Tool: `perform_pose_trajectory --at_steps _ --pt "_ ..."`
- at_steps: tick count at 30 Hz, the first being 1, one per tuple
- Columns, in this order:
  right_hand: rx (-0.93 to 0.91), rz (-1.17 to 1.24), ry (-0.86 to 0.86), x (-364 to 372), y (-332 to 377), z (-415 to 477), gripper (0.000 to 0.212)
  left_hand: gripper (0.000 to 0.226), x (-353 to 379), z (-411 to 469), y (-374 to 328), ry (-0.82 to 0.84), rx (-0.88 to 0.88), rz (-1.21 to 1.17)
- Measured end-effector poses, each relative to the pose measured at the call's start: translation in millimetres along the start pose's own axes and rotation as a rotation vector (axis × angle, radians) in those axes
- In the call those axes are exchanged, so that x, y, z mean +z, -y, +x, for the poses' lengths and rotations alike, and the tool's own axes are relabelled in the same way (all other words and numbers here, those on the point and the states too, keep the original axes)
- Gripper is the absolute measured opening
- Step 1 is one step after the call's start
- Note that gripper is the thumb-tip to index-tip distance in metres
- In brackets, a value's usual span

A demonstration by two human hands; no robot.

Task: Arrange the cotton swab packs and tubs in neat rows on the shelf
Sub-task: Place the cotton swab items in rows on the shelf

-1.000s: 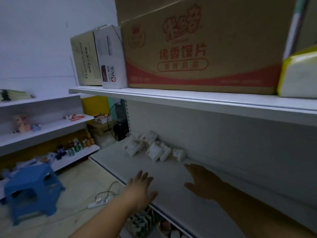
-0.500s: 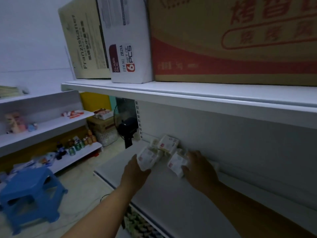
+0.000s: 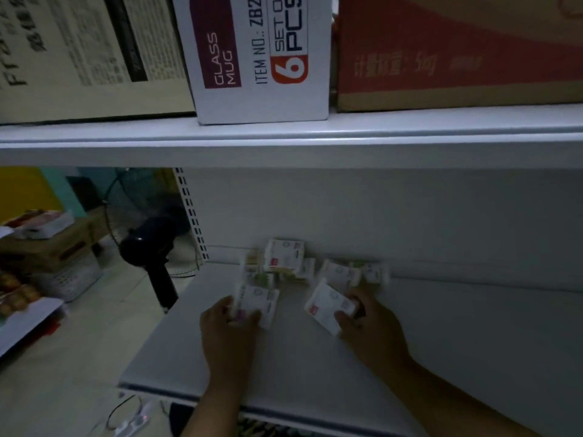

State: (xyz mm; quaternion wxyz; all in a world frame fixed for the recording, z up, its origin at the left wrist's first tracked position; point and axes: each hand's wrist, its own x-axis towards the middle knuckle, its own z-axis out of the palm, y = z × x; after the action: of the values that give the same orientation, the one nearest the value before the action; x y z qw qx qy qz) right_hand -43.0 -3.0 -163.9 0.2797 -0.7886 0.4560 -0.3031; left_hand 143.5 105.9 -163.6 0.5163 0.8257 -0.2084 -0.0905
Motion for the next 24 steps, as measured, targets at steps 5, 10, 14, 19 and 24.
perform_pose_trajectory --at_steps 5,10,14,19,24 --pt "0.377 0.819 0.018 -46 -3 -26 0.034 0.036 -13 -29 -24 0.322 -0.136 -0.294" --pt "0.469 1.046 0.113 -131 -37 -61 0.023 0.034 30 -102 -71 0.668 -0.131 -0.492" --pt "0.427 1.028 0.026 -212 -87 -105 0.024 0.037 85 -181 -113 0.820 -0.069 -0.500" --pt "0.392 1.130 -0.116 -323 -149 -171 0.018 0.037 140 -303 -171 0.954 0.039 -0.543" --pt "0.362 1.107 -0.196 -411 -204 -220 0.024 0.039 188 -407 -224 1.048 0.103 -0.581"
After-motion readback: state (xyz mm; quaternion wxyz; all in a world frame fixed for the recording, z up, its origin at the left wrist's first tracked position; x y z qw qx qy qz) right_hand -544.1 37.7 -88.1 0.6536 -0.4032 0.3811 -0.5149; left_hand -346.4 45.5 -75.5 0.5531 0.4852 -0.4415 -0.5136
